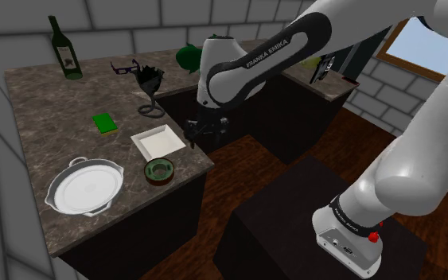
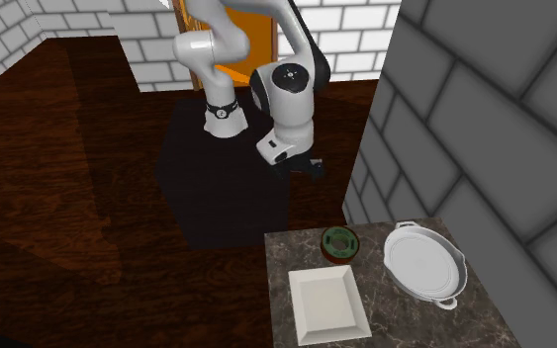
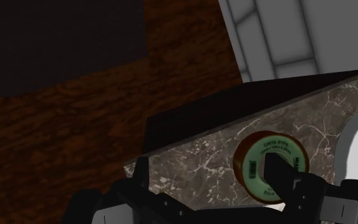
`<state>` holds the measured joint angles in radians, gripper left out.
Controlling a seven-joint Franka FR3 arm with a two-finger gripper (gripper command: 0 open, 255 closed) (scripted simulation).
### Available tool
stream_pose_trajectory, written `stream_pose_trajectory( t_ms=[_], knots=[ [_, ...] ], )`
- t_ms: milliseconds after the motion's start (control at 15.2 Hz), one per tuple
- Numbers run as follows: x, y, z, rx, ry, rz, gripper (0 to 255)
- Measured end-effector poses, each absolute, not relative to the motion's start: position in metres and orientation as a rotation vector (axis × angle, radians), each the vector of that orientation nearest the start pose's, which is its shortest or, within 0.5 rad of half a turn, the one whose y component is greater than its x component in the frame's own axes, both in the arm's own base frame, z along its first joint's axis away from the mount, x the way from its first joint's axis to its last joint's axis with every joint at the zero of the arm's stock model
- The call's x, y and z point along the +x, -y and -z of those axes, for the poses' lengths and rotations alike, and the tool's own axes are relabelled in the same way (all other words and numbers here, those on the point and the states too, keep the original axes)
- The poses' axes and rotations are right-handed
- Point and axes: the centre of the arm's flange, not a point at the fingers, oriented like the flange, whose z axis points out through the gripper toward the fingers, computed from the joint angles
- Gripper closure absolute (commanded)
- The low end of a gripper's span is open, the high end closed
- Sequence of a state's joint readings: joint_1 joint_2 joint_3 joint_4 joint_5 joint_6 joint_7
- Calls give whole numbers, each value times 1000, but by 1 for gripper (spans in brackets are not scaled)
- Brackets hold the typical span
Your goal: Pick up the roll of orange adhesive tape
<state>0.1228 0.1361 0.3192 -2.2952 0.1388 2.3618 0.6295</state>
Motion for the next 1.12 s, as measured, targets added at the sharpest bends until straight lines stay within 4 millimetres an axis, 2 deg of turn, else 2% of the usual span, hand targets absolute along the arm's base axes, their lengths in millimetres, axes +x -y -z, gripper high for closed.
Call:
stream_pose_trajectory(
  t_ms=[858, 1122],
  knots=[
    [551, -312, -170, -3033, -511, -127, 0],
    [557, -317, -148, -3035, -517, -121, 0]
  ],
)
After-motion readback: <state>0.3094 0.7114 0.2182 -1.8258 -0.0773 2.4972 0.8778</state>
